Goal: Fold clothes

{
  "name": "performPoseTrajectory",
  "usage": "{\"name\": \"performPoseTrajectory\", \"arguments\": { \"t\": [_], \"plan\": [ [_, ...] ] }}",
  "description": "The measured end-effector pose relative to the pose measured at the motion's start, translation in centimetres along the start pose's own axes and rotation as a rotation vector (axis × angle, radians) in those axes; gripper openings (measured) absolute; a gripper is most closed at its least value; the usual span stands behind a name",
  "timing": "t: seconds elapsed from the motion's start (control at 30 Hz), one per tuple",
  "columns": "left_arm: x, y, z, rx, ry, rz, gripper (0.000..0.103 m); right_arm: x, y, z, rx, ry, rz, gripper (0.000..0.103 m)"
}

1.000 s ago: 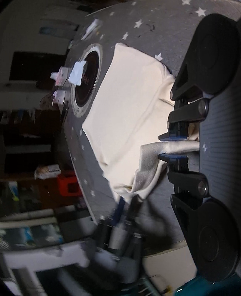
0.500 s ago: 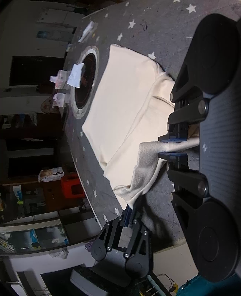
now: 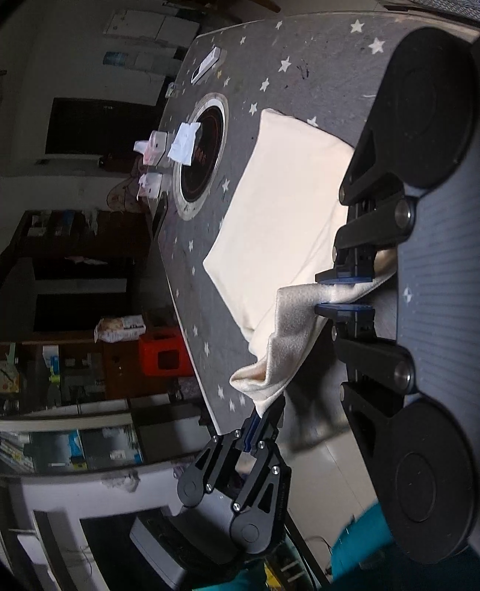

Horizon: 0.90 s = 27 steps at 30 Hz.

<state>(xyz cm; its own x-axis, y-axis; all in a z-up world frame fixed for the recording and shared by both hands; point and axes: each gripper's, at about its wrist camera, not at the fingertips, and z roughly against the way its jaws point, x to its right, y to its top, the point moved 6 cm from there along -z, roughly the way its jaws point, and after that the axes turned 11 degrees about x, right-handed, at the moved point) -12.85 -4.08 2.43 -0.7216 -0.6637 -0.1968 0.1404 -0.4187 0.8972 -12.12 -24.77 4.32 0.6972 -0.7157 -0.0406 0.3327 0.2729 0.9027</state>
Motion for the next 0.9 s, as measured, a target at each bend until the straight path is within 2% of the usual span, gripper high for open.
{"name": "performPoseTrajectory", "arguments": {
  "t": [0.2,0.4,0.6,0.9],
  "plan": [
    [1.0,1.5,2.8,0.022,-0.010,0.015,0.005,-2.4,0.9,3.2,-0.002,0.044,-0.006,0.009],
    [-0.7,2.3,1.4,0.028,0.024,0.023,0.005,-1.2,2.4,2.4,0.004,0.035,-0.018,0.009],
    [-3.6,3.4,-1.8,0.037,0.052,0.020,0.005,1.6,4.2,0.0,0.004,0.012,-0.039,0.009],
    [-8.8,4.2,-9.0,-0.016,0.073,0.037,0.005,7.2,5.6,-5.8,-0.049,-0.030,-0.053,0.009]
  ]
}}
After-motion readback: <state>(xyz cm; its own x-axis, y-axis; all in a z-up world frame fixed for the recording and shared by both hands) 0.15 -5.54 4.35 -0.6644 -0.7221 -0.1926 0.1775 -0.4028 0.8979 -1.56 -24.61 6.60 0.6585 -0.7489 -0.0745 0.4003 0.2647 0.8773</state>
